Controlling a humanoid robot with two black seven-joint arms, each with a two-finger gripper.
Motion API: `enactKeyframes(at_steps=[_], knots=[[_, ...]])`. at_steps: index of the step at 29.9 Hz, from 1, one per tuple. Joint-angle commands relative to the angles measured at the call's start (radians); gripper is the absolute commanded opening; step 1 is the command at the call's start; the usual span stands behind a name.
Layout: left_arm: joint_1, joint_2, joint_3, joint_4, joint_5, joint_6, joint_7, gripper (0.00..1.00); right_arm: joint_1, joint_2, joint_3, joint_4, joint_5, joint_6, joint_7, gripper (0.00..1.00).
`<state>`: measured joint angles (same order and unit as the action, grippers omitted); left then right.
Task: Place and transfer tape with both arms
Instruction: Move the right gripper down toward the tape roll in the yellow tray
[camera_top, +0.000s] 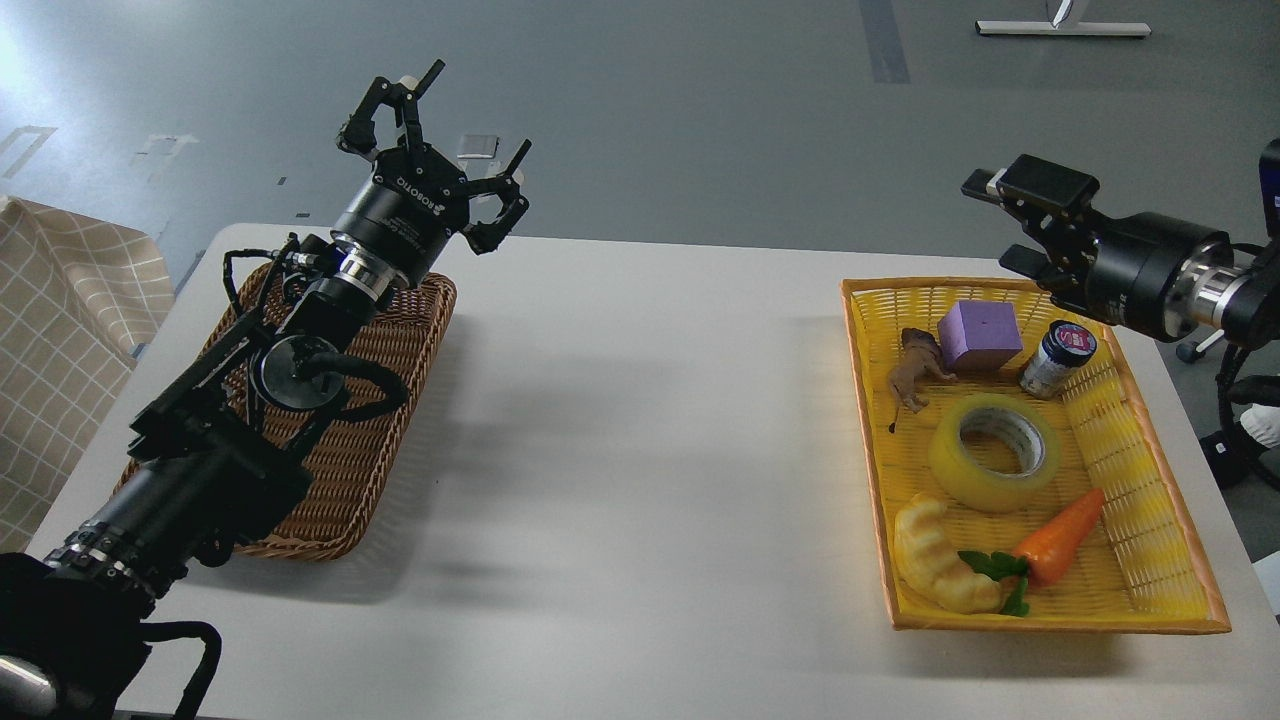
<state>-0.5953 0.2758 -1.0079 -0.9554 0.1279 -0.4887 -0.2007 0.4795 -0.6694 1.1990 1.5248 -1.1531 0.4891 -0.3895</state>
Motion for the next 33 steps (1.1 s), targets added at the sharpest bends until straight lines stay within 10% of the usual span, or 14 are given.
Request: enactKeyframes(at_steps=[1, 20, 33], knots=[[0.000, 0.000, 0.000, 0.000, -0.001, 0.000, 0.000, 0.98, -0.030, -0.059, -0.002, 0.021, -0.053, 0.000, -0.005, 1.00], [0.005, 0.013, -0.003, 0.000, -0.002, 0.000, 0.000, 0.98, -0.090, -0.159, -0.170, 0.025, -0.504, 0.000, 0.003, 0.96], [0.006, 0.016, -0.005, 0.000, -0.002, 0.000, -0.002, 0.98, -0.032, -0.257, -0.338, 0.017, -0.502, 0.000, 0.198, 0.96]])
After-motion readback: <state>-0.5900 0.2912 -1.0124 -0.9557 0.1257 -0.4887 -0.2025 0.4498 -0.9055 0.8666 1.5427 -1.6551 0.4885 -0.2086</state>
